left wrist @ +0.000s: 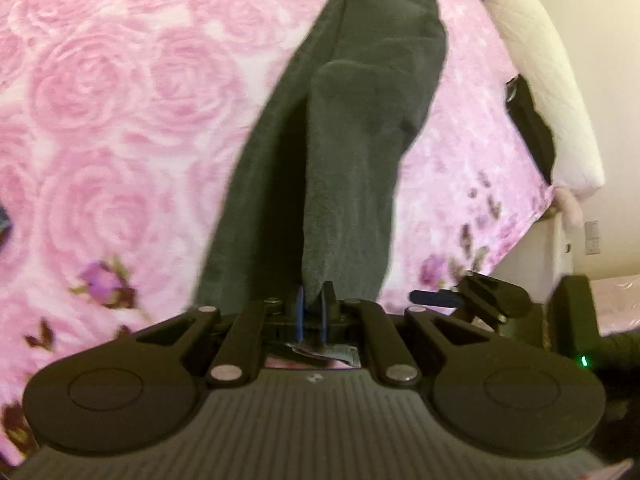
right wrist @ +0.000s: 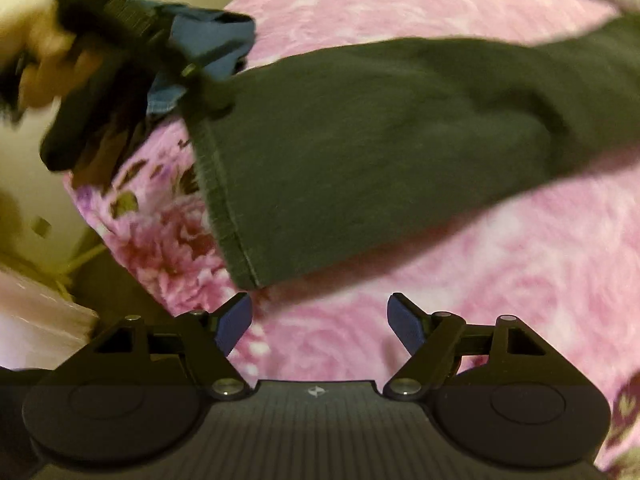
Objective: Fold clothes
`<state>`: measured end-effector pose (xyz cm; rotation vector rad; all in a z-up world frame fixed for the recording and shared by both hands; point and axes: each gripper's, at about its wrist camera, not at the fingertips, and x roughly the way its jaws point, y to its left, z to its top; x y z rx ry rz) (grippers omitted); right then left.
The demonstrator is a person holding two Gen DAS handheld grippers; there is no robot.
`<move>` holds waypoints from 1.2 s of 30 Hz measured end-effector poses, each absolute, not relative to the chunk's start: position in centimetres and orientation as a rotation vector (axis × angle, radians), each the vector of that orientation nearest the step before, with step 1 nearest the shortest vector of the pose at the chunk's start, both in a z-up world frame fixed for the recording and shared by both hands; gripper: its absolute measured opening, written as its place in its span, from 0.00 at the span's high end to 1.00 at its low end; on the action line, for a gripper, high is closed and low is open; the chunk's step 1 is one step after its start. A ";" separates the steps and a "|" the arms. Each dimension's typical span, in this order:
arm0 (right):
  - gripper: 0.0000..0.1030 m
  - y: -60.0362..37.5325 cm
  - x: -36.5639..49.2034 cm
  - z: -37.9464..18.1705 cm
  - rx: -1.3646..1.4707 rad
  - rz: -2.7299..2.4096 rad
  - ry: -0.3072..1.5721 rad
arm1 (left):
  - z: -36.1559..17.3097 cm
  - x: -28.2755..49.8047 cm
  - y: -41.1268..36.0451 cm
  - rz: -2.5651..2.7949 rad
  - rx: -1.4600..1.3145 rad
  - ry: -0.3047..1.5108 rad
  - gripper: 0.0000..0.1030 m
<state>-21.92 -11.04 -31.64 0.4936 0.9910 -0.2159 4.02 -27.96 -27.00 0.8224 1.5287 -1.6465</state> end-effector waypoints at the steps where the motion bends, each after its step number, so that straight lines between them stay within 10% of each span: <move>1: 0.25 -10.2 -21.2 -31.7 0.472 -0.236 0.984 | -27.7 4.5 -28.3 -1.654 0.856 1.531 0.95; 14: 0.21 -1.9 -14.1 -33.2 0.222 -0.558 1.056 | -33.2 5.4 -29.2 -1.899 1.158 1.303 0.93; 19: 0.21 -0.4 -12.8 -33.9 0.053 -0.503 1.098 | -32.3 6.6 -28.9 -1.904 1.169 1.261 0.75; 26: 0.22 1.3 -11.5 -34.2 -0.226 -0.424 1.171 | -27.0 5.8 -22.9 -2.156 1.393 0.514 0.73; 36: 0.39 0.9 -11.0 -36.5 -0.339 -0.396 1.151 | -32.6 0.8 -15.0 -2.311 1.627 -0.480 0.57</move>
